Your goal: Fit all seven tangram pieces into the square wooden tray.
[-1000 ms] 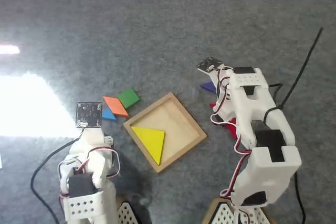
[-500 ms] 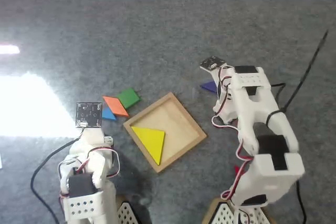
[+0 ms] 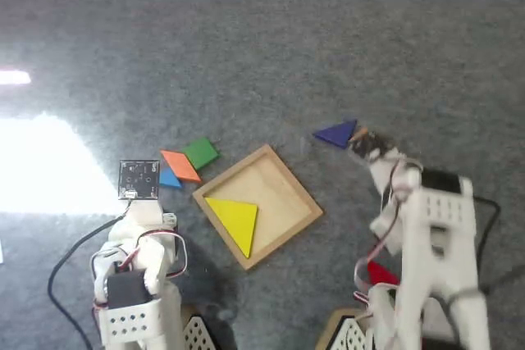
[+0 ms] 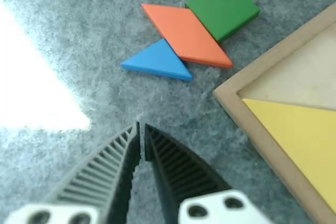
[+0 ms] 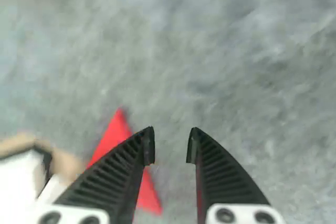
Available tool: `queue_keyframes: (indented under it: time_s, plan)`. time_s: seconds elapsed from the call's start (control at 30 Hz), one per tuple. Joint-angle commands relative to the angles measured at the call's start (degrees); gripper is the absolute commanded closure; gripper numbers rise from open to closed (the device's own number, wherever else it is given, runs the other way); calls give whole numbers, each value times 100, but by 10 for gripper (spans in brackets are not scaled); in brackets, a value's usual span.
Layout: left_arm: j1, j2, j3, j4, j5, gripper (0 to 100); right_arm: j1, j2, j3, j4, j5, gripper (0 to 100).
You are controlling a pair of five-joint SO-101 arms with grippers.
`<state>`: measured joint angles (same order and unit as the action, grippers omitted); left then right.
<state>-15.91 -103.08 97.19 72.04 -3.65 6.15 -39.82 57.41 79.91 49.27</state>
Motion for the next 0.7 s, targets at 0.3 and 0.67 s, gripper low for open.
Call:
queue_keyframes:
  time_s: [0.3, 0.67]
  plan:
    - [-35, -105, -75, 18, 9, 986, 22, -1007, 123, 831, 879, 886]
    - [-35, -105, -75, 18, 9, 986, -22, -1789, 1495, -1991, -1380, 887]
